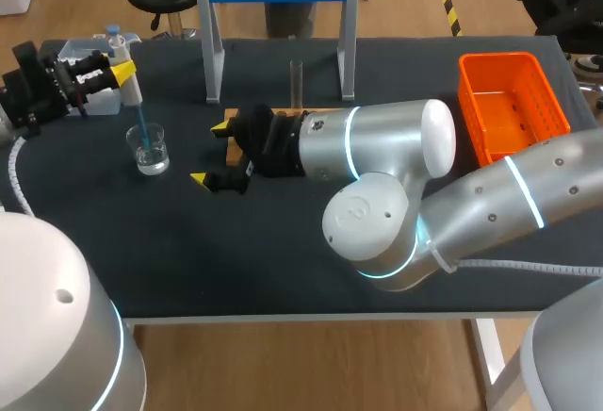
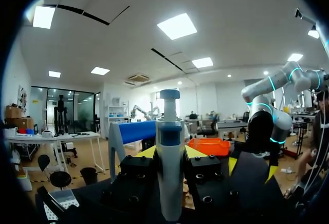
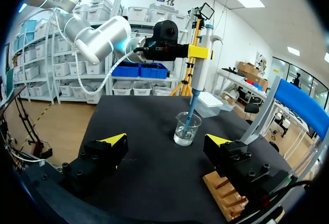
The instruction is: Invert the test tube, pick up the pipette, mount the tip to pipette, aspirate from beaker and dispense into the tube, eject the tip, return the pipette, and cap with the stopper.
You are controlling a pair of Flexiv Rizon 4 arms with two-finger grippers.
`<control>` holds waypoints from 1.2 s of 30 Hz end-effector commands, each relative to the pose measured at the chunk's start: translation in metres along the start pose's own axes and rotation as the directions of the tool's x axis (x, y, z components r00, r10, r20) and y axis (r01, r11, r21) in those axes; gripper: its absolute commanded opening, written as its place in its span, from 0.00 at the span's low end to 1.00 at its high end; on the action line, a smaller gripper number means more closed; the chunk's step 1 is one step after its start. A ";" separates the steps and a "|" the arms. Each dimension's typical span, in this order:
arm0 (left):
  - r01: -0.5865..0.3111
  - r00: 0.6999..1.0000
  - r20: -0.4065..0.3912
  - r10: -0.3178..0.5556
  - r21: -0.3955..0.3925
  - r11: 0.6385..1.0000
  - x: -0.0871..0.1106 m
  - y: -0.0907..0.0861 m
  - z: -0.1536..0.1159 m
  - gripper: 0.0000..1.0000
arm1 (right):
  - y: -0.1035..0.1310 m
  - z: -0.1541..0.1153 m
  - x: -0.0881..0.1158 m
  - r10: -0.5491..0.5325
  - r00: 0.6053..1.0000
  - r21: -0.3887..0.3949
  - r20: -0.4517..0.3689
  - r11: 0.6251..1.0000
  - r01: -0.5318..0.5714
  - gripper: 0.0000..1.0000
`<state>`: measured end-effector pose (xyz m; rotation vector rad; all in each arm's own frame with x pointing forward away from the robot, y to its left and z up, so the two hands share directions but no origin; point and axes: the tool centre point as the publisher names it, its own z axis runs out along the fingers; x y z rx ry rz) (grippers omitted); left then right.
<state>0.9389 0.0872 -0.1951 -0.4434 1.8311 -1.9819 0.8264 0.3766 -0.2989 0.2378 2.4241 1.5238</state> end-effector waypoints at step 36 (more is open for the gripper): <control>-0.001 1.000 -0.001 0.001 0.002 1.000 0.000 0.000 0.000 0.00 | 0.094 -0.085 -0.028 -0.145 0.911 -0.161 -0.385 0.983 0.089 1.00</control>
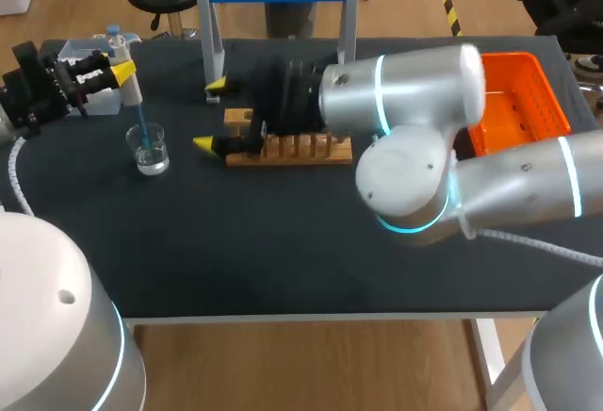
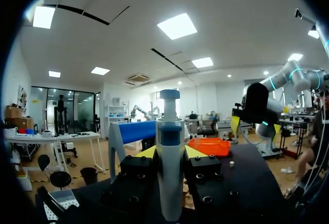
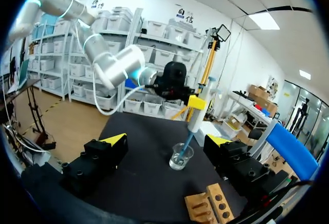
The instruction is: Invert the test tube, pick up the pipette, mount the tip to pipette, aspirate from beaker and dispense into the tube, eject the tip, return the pipette, and cap with the stopper.
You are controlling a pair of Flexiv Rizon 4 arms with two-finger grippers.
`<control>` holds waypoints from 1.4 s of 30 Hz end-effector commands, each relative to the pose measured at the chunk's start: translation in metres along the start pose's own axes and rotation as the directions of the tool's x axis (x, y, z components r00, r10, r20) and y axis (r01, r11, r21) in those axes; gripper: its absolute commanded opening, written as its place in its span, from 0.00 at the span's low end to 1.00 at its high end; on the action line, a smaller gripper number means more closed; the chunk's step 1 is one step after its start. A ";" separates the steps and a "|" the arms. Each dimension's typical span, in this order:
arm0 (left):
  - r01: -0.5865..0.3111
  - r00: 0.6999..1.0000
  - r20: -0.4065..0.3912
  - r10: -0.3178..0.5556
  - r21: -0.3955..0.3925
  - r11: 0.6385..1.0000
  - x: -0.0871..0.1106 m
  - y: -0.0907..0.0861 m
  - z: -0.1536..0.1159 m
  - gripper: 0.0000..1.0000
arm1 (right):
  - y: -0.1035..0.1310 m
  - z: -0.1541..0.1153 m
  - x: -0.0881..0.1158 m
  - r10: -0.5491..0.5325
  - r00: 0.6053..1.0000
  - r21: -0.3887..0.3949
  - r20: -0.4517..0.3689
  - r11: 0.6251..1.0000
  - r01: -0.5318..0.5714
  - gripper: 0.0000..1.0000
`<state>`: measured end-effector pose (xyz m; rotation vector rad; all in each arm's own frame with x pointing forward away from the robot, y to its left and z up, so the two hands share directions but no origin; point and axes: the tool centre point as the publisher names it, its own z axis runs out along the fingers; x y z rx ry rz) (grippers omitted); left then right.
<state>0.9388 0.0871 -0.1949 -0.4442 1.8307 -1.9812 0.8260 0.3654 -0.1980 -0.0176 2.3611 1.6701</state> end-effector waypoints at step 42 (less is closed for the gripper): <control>-0.001 1.000 -0.002 0.001 0.002 1.000 0.000 0.000 0.000 0.00 | 0.123 0.048 -0.072 -0.020 0.879 -0.230 -0.476 0.968 -0.103 0.00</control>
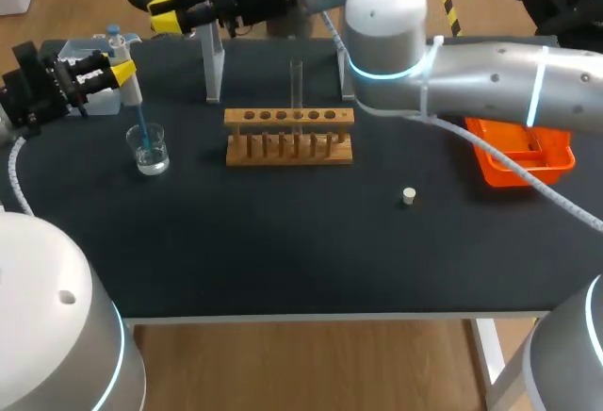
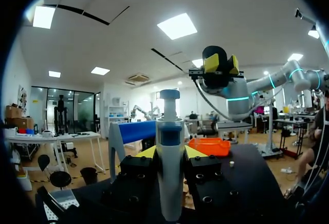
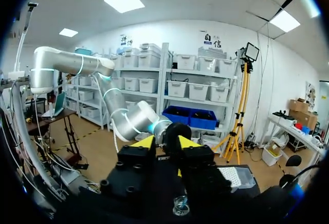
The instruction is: Invert the test tube, pick up the pipette, mount the tip to pipette, aspirate from beaker and dispense into the tube, eject the tip, return the pipette, and cap with the stopper.
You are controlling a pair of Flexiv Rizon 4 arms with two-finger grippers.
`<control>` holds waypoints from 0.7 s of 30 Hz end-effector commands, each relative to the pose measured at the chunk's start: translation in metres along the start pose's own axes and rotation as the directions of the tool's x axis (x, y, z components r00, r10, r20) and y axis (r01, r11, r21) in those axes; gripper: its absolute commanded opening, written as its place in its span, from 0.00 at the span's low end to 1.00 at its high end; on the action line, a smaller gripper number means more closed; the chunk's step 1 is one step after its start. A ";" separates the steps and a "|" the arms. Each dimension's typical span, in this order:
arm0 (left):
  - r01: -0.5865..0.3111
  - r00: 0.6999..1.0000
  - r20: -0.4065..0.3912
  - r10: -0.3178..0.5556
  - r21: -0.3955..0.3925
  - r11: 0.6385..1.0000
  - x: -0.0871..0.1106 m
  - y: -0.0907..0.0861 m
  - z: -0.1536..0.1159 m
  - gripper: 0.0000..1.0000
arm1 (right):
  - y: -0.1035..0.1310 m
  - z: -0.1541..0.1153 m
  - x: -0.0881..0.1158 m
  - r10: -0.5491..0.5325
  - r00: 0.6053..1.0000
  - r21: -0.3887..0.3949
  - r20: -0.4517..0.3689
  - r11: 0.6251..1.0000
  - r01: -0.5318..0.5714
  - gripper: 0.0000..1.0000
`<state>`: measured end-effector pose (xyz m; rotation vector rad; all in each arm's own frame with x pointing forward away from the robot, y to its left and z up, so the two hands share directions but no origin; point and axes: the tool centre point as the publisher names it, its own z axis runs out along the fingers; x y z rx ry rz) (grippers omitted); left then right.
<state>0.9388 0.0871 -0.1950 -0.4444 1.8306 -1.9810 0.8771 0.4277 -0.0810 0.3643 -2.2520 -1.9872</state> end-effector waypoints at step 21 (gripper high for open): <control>-0.001 1.000 -0.002 0.001 0.002 1.000 0.000 0.000 0.000 0.00 | -0.013 0.050 -0.039 0.075 0.997 -0.096 -0.032 0.992 -0.078 0.00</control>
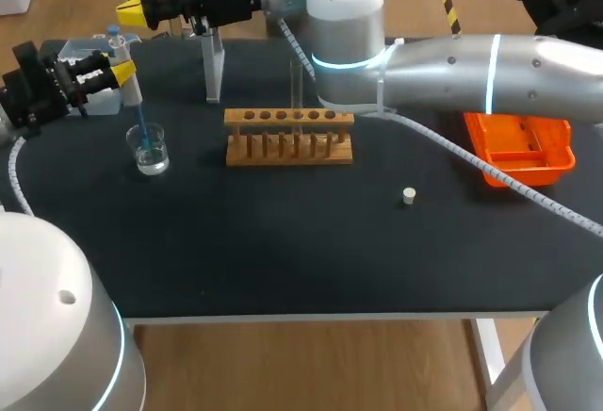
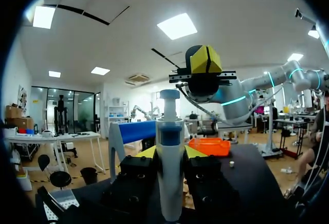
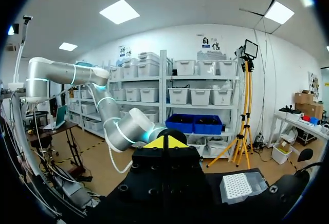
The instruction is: Invert the test tube, pick up the pipette, mount the tip to pipette, aspirate from beaker and dispense into the tube, eject the tip, return the pipette, and cap with the stopper.
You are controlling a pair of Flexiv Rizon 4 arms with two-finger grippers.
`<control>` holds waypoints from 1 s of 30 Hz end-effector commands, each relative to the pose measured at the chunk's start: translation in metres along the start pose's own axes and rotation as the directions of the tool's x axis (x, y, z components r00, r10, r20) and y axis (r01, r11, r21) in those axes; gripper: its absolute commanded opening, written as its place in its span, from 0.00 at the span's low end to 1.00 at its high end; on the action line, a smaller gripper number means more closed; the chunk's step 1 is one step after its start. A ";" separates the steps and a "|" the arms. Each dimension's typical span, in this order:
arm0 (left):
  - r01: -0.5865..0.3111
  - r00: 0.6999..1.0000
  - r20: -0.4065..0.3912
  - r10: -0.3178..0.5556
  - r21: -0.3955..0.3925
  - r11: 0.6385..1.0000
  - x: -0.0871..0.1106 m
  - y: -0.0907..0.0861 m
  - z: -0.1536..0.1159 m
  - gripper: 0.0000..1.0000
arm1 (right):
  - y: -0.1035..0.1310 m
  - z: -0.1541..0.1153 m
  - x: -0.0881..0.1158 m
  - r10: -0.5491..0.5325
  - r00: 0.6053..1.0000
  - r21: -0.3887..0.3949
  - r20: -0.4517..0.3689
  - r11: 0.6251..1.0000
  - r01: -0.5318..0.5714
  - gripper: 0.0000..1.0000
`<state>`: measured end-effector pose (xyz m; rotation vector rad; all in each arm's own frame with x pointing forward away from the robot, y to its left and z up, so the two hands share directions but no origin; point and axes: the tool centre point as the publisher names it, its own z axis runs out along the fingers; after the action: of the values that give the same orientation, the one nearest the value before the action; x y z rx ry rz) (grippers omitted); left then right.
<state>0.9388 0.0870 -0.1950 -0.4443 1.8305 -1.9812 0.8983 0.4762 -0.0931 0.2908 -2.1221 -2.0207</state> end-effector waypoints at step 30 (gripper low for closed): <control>-0.001 1.000 -0.002 0.001 0.002 1.000 0.000 0.000 0.000 0.00 | -0.021 0.025 -0.031 -0.021 1.000 -0.040 0.003 0.999 0.021 0.00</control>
<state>0.9388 0.0870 -0.1950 -0.4443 1.8305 -1.9811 0.9161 0.5034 -0.1129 0.2945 -2.0933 -2.0794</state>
